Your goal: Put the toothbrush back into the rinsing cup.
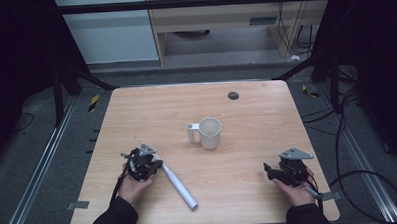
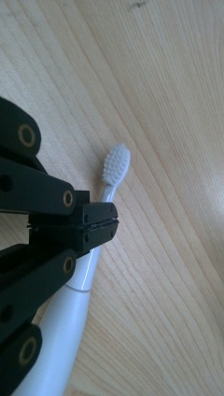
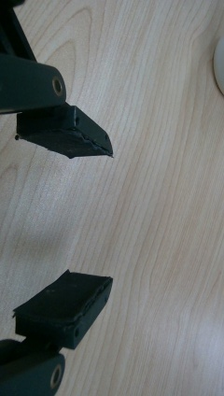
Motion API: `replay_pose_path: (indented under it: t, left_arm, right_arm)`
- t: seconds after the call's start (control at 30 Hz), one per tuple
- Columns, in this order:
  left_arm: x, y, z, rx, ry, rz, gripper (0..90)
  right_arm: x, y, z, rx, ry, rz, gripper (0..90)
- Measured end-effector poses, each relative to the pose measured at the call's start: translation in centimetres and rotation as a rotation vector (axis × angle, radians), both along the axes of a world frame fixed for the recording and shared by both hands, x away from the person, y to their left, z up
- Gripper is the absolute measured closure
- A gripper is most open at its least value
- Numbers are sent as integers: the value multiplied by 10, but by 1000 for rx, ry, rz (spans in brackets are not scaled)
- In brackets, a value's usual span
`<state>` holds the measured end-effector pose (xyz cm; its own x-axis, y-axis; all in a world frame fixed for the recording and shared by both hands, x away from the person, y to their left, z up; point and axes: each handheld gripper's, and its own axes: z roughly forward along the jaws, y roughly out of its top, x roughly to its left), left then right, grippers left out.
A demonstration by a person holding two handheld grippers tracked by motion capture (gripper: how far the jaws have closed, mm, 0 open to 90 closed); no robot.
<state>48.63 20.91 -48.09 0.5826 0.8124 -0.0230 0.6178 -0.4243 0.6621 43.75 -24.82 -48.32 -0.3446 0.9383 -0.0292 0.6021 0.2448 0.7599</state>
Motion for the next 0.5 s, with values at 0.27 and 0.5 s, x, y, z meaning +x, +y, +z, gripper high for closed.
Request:
replay_pose_path:
  t: [0.27, 0.5]
  left_arm:
    - [5, -10, 0, 2, -10, -13, 896]
    - [7, -18, -2, 0, -4, -28, 896]
  right_arm:
    - [0, 0, 0, -3, -3, 1, 310]
    - [1, 1, 0, -2, -2, 0, 309]
